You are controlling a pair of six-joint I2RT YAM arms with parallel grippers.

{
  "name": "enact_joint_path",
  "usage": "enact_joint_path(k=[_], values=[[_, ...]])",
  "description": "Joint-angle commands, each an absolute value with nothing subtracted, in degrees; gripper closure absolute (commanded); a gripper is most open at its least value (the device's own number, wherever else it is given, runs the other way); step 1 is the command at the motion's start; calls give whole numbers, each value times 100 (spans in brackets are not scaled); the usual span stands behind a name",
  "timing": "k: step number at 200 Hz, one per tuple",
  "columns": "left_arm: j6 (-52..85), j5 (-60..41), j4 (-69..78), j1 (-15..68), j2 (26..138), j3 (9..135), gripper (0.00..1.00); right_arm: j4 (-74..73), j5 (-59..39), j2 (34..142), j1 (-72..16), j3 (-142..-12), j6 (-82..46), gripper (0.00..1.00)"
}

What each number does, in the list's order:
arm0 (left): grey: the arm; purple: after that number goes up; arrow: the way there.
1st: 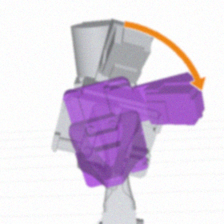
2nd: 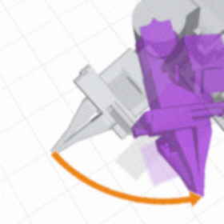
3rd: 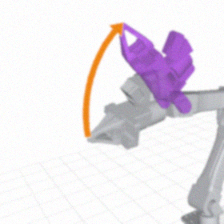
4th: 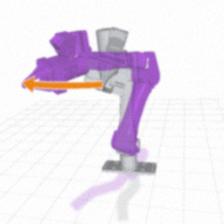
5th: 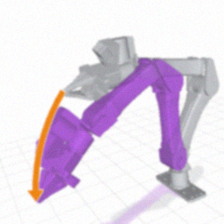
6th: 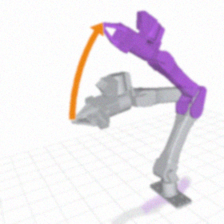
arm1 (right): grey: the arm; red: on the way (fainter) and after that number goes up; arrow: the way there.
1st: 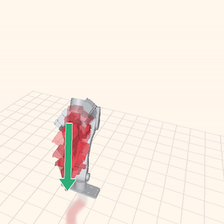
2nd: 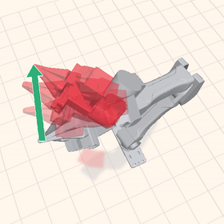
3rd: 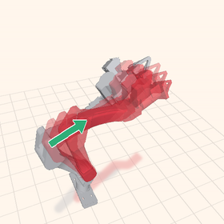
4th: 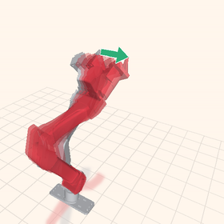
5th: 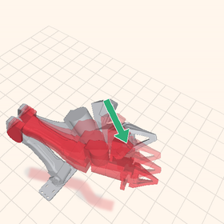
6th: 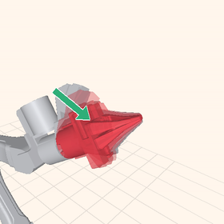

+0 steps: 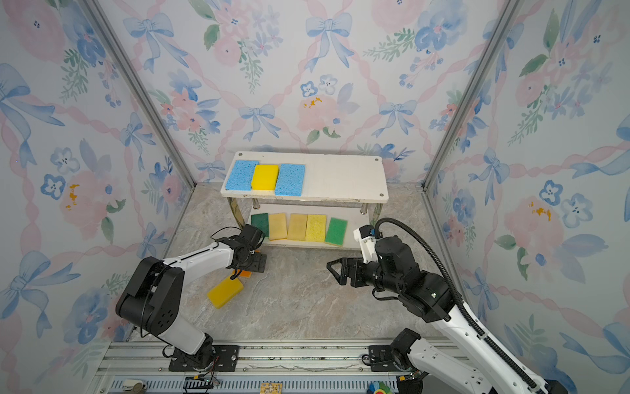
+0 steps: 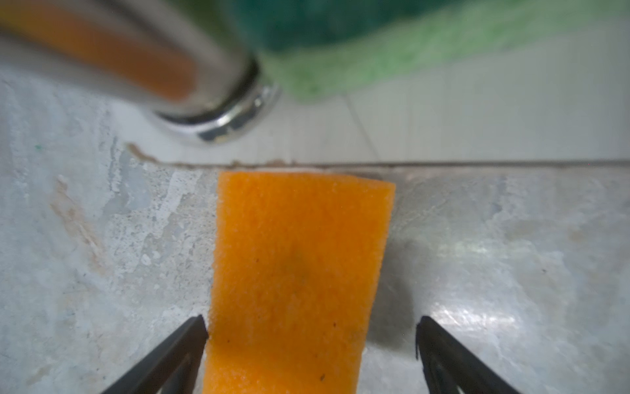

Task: Place and organize the cleaning sponges onto the shelf
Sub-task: 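Grasp the orange sponge on the table with the left gripper and lift it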

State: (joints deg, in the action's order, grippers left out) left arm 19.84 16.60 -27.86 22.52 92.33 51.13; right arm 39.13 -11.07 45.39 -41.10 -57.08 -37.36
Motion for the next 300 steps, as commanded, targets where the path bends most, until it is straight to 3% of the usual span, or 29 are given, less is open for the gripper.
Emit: enact_joint_path(k=[1, 73, 147, 271, 283, 300], values=[[1953, 1979, -2848, 2093, 9442, 5232, 2, 3713, -1028, 4581, -4212, -5578, -3814, 10], [1868, 1633, -2723, 2070, 10056, 5398, 2, 3568, -939, 4673, -4322, -5484, -3841, 9], [1935, 1028, -2734, 2164, 10026, 5287, 19, 3551, -869, 4713, -4324, -5468, -3812, 9], [3610, 622, -2661, 4540, 8882, 4722, 30, 3586, -627, 4630, -4678, -5268, -3991, 8], [3727, 489, -2601, 4626, 8768, 4702, 30, 3556, -593, 4666, -4761, -5237, -4008, 8], [3848, 359, -2594, 4781, 8752, 4712, 22, 3518, -512, 4681, -4838, -5199, -4038, 8]])
